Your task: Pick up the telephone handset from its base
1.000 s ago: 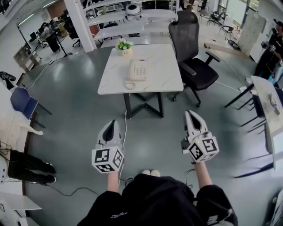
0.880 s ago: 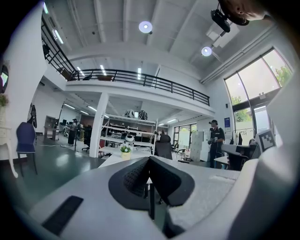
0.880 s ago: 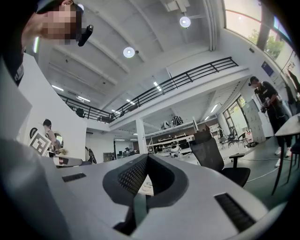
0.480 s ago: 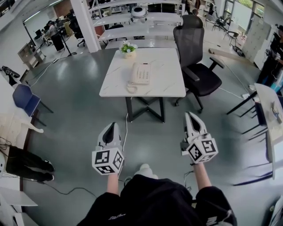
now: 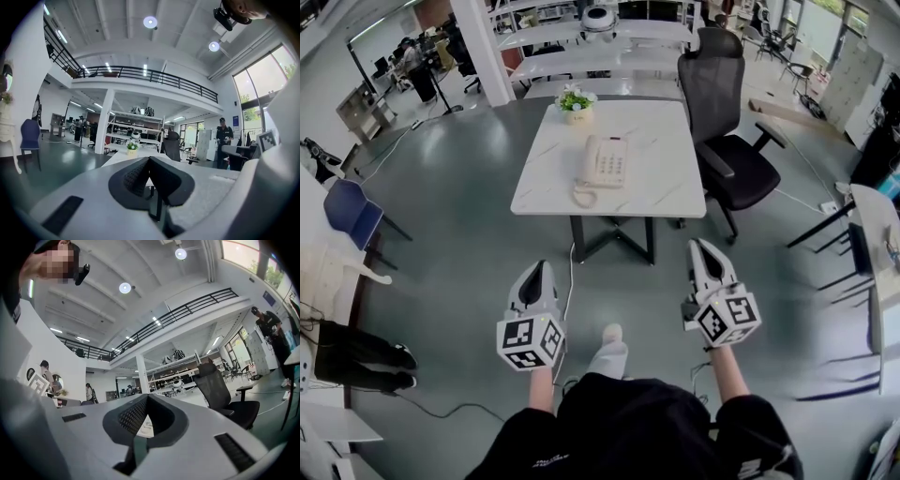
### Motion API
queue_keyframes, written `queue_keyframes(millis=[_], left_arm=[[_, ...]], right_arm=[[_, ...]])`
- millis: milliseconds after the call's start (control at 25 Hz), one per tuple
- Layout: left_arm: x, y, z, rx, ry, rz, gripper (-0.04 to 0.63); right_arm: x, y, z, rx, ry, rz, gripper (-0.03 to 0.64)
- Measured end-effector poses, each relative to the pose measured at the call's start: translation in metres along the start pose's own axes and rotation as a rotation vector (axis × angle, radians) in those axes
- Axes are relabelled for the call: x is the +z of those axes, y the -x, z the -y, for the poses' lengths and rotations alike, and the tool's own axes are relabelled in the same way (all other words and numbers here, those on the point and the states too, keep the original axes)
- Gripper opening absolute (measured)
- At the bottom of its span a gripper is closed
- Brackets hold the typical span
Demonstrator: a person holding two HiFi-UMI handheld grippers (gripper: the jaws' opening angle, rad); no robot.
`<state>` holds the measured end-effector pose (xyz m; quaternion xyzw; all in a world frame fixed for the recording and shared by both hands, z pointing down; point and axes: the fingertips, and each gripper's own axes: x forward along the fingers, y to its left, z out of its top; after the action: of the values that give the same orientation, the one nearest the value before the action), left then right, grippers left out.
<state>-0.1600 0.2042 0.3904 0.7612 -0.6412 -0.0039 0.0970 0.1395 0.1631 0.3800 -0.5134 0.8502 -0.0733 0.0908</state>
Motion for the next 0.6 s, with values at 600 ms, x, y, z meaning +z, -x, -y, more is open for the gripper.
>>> queue_keyframes(millis=[600], left_arm=[[0.02, -0.152, -0.047, -0.076, -0.012, -0.038, 0.0]], right_arm=[[-0.016, -0.142, 0.035, -0.049, -0.01, -0.024, -0.01]])
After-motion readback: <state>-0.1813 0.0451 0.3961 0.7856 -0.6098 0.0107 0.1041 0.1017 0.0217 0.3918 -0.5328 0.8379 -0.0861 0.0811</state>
